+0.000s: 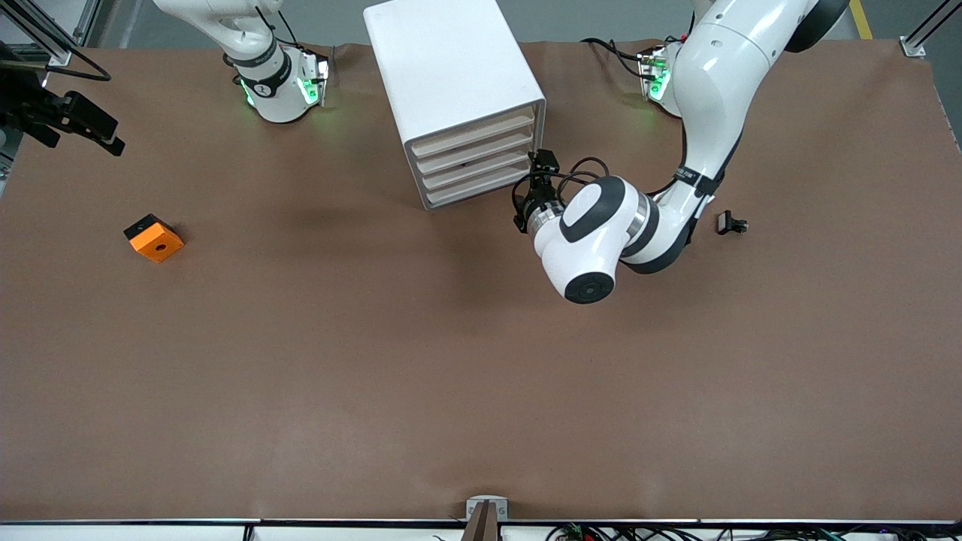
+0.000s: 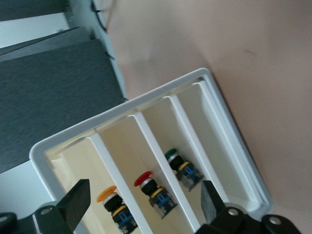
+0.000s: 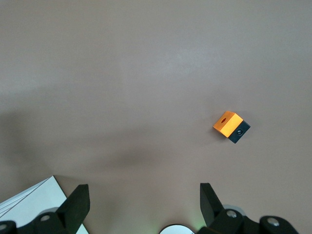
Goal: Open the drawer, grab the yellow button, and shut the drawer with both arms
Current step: 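Grasp the drawer handle with the left gripper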
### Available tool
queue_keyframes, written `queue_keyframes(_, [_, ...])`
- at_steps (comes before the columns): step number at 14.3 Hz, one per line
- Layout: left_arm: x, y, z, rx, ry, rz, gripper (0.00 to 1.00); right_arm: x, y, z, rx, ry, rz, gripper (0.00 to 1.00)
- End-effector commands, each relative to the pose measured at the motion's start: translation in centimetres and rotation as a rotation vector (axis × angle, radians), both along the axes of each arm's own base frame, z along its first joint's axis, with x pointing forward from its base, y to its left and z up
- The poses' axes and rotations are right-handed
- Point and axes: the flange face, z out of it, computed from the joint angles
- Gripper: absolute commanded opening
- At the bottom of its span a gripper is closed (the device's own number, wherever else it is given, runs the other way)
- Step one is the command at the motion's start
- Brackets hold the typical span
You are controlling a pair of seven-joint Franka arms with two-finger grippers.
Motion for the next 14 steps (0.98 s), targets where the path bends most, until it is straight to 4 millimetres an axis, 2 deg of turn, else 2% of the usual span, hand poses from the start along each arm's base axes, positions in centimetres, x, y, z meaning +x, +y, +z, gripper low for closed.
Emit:
queue_keyframes(1, [-0.4,-0.2,-1.4,0.062,0.103,0.023,1.0,-0.5,-0.4,0.2,0.014,0.001,0.0,1.0])
queue_keyframes(2, [-0.7,-0.1,-2.6,0.104,0.15,0.032,1.0,-0.6,-0.5,0.2,0.014,0.007,-0.003,1.0])
queue_keyframes(5, [-2.4,-0.5,-3.9,0.109,0.314,0.012,1.0,-0.6,-0.5,0.3,0.013,0.005,0.003,1.0])
queue_keyframes(6, [-3.1,-0.6,-4.6,0.158,0.372,0.007,1.0,-0.6,-0.6,0.3,0.013,0.005,0.002,1.0])
queue_keyframes(10, [-3.9,-0.9,-4.7,0.212,0.416,-0.007,1.0,-0.7,-0.2,0.4,0.012,0.004,0.009,1.0])
queue_keyframes(11, [-4.3,-1.2,-4.8,0.222,0.421,-0.02,0.94,-0.7,-0.2,0.4,0.012,0.001,0.009,1.0])
queue_keyframes(13, [-4.6,-1.1,-5.1,0.226,0.441,-0.029,0.74,-0.6,-0.4,0.4,0.008,-0.001,0.007,1.0])
queue_keyframes(14, [-4.7,-1.1,-5.1,0.221,0.448,-0.028,0.73,-0.6,-0.4,0.4,0.006,-0.001,0.007,1.0])
